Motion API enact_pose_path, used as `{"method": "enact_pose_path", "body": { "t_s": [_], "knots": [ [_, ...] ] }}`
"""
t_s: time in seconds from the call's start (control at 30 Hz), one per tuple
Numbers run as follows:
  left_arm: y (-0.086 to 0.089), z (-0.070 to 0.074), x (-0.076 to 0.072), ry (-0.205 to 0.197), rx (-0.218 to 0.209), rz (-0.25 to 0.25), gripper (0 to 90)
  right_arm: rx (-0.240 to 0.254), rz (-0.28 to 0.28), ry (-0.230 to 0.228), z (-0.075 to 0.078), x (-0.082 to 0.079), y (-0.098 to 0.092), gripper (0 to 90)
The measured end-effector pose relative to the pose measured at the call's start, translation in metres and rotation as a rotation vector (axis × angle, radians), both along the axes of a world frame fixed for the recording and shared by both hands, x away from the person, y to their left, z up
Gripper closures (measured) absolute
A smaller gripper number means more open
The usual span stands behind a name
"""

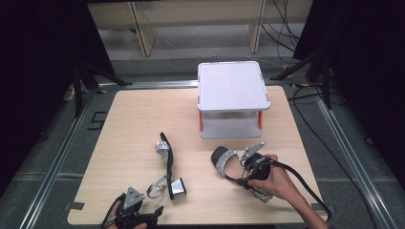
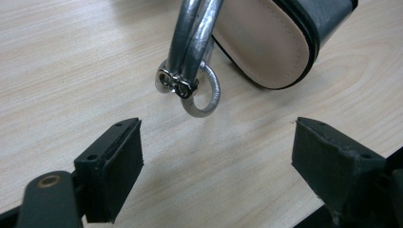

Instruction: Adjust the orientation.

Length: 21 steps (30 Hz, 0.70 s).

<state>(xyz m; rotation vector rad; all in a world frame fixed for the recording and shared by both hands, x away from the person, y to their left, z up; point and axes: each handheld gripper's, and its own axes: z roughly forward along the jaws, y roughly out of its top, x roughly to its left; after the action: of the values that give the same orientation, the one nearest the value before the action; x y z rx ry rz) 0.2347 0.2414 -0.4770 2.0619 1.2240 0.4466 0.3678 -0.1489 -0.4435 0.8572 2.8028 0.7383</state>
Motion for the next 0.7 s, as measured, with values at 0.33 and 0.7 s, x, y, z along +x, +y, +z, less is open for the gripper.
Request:
{"method": "enact_pose_path", "body": {
  "t_s": [0.33, 0.7],
  "knots": [
    [-0.001, 0.0, 0.0, 0.012, -0.004, -0.002, 16.8, -0.054, 0.043, 0.022, -0.008, 0.004, 0.002, 32.8],
    [-0.001, 0.001, 0.0, 0.017, -0.005, 0.0, 16.8, -0.049, -0.063, 0.05, -0.007, -0.007, 0.004, 33.1]
  ]
}}
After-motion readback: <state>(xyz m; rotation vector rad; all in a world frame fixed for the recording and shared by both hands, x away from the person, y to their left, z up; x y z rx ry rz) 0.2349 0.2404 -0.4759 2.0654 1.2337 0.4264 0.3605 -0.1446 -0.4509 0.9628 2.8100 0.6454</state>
